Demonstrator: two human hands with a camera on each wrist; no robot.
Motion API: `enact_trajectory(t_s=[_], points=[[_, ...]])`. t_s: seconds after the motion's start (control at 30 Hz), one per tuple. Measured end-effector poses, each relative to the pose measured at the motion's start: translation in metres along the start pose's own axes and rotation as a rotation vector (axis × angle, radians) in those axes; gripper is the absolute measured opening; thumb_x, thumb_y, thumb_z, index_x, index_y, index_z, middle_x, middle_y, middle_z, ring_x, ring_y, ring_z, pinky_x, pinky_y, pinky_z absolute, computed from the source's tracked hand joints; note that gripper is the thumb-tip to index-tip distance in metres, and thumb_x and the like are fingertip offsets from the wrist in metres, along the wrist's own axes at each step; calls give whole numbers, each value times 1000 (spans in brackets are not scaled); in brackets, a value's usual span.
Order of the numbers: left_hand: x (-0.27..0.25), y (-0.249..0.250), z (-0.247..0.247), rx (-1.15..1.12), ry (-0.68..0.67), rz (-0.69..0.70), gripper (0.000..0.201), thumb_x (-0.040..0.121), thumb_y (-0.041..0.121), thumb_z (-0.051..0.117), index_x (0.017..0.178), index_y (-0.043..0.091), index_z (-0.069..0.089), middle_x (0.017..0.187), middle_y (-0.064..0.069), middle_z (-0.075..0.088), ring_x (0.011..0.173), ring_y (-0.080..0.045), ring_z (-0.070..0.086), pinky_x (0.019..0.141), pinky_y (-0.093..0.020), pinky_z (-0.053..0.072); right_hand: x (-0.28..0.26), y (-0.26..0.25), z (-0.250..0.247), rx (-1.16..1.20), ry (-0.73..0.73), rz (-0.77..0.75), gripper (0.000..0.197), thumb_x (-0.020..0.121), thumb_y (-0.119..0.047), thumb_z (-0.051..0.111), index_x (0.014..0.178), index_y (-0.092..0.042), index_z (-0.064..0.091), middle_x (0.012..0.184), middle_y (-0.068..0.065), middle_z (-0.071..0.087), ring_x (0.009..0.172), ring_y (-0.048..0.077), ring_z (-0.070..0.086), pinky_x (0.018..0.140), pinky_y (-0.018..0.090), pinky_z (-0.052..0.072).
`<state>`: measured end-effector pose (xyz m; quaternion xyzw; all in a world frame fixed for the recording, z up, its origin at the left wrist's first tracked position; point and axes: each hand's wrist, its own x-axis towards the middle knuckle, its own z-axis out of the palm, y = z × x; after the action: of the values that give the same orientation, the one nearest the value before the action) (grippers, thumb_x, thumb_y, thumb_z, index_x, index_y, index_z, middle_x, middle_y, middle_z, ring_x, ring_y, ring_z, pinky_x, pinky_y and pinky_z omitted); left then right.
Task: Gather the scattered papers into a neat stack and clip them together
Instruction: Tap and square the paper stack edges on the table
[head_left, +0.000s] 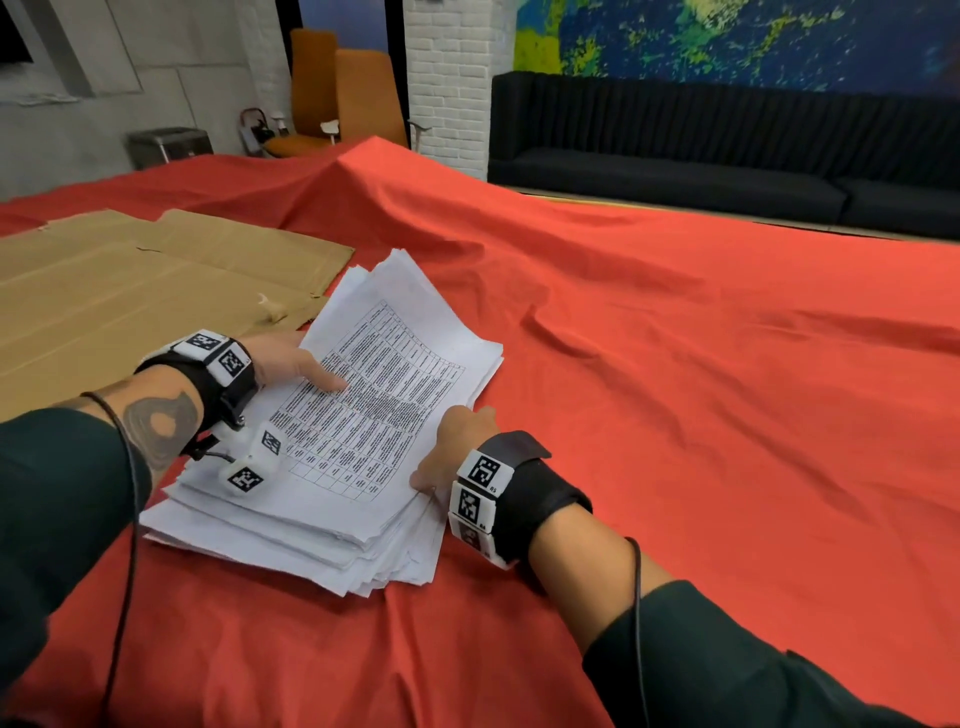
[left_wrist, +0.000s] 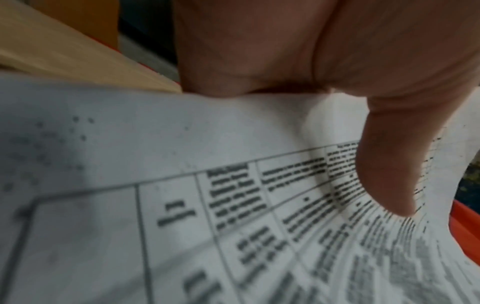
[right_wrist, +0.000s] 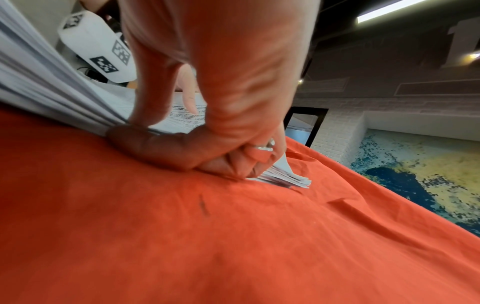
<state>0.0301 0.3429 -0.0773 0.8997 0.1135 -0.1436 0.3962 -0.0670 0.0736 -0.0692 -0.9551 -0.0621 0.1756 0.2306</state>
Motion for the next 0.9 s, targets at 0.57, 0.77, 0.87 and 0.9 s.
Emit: enact_trajectory(t_s=[0.57, 0.77, 0.87, 0.9], points=[[-108, 118, -48, -394, 98, 406, 62, 61, 23, 88, 120, 13, 73, 115, -10, 77, 101, -27, 76, 87, -41, 60, 6, 34, -52, 1157, 330, -222, 41, 78, -2, 81, 115, 1, 65, 106, 16, 75, 87, 23, 71, 75, 38, 60], [-74, 113, -1, -373, -160, 269, 87, 60, 56, 93, 128, 10, 66, 124, -9, 73, 111, -31, 71, 90, -43, 60, -1, 44, -73, 1232, 510, -178, 31, 80, 5, 78, 111, 1, 72, 103, 17, 78, 91, 33, 76, 83, 51, 63], [-50, 76, 10, -54, 6, 84, 78, 84, 80, 53, 131, 19, 59, 133, -4, 62, 115, -26, 60, 92, -33, 44, -1, 66, -61, 1161, 490, -81, 31, 70, -4, 83, 100, -5, 75, 96, 16, 79, 90, 38, 76, 82, 60, 61], [-40, 60, 10, 214, 55, 17, 93, 80, 87, 47, 136, 14, 59, 138, -8, 60, 121, -29, 58, 96, -33, 41, 1, 74, -58, 1125, 496, -57, 32, 66, -8, 83, 97, -7, 76, 94, 14, 79, 88, 37, 77, 81, 60, 61]])
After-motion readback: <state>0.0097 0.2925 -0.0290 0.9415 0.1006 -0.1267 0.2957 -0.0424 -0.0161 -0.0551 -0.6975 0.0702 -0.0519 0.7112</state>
